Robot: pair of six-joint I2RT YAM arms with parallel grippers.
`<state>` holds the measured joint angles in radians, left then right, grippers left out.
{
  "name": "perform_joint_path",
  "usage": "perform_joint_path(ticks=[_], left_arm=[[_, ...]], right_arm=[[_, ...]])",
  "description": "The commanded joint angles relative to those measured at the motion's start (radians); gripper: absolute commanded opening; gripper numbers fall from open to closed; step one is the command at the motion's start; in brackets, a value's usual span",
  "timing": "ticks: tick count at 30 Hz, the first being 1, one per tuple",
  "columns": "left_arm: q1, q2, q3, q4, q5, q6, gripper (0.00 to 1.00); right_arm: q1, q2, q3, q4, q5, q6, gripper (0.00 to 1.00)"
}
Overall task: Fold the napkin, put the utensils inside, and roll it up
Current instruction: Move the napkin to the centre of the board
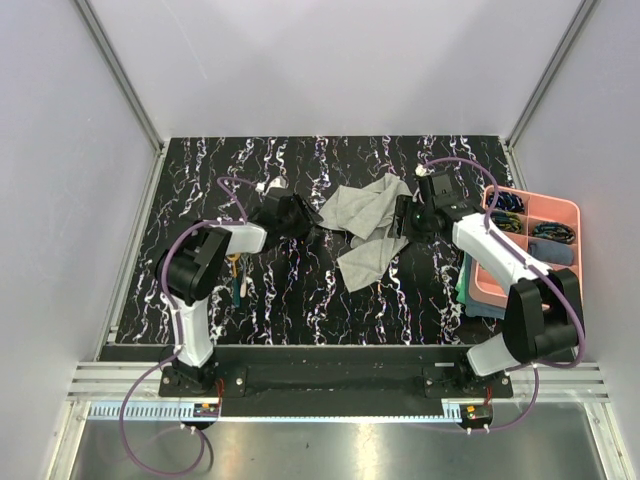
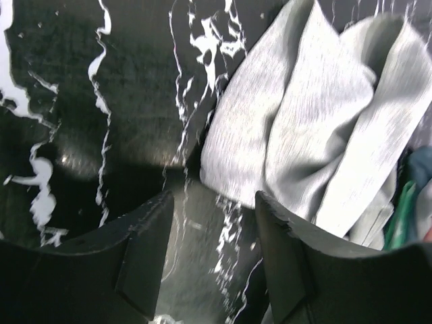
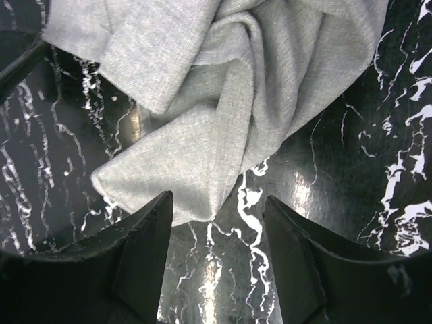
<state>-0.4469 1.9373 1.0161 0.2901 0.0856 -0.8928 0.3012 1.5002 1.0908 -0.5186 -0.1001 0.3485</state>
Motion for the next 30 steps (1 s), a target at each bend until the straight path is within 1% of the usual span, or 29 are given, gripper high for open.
perform_joint_path(ticks=[1, 4, 8, 15, 18, 19, 21, 22, 23, 27, 29, 30], left_arm=[[-0.004, 0.055, 0.033, 0.060, -0.072, -0.096, 0.56], [-0.004, 0.075, 0.038, 0.061, -0.081, -0.123, 0.55], [-0.006, 0.098, 0.045, 0.066, -0.072, -0.138, 0.50], [-0.018, 0.109, 0.085, 0.020, -0.084, -0.123, 0.43], [-0.018, 0.112, 0.095, 0.012, -0.083, -0.113, 0.35], [-0.018, 0.114, 0.096, 0.011, -0.081, -0.110, 0.27], [-0.018, 0.117, 0.102, 0.011, -0.072, -0.100, 0.19], [-0.018, 0.118, 0.104, 0.015, -0.064, -0.097, 0.07], [-0.018, 0.118, 0.101, 0.023, -0.058, -0.090, 0.01], [-0.016, 0.072, 0.082, 0.092, -0.043, -0.080, 0.00], [-0.015, 0.039, 0.082, 0.087, -0.047, -0.048, 0.00], [-0.015, -0.007, 0.079, 0.080, -0.062, -0.034, 0.00]], right_arm=[[0.006, -0.083, -0.019, 0.026, -0.041, 0.018, 0.65], [0.006, -0.107, -0.026, 0.026, -0.049, 0.021, 0.65], [0.006, -0.136, -0.031, 0.029, -0.052, 0.023, 0.66], [0.007, -0.159, -0.026, 0.035, -0.067, 0.026, 0.67], [0.006, -0.170, -0.029, 0.035, -0.070, 0.027, 0.68], [0.006, -0.173, -0.029, 0.037, -0.072, 0.026, 0.68], [0.006, -0.179, -0.032, 0.037, -0.072, 0.024, 0.68], [0.006, -0.181, -0.035, 0.038, -0.073, 0.023, 0.68], [0.006, -0.184, -0.038, 0.038, -0.073, 0.020, 0.68], [0.006, -0.178, -0.055, 0.042, -0.082, 0.017, 0.68], [0.006, -0.161, -0.077, 0.042, -0.118, 0.032, 0.68], [0.009, -0.158, -0.087, 0.049, -0.133, 0.038, 0.68]])
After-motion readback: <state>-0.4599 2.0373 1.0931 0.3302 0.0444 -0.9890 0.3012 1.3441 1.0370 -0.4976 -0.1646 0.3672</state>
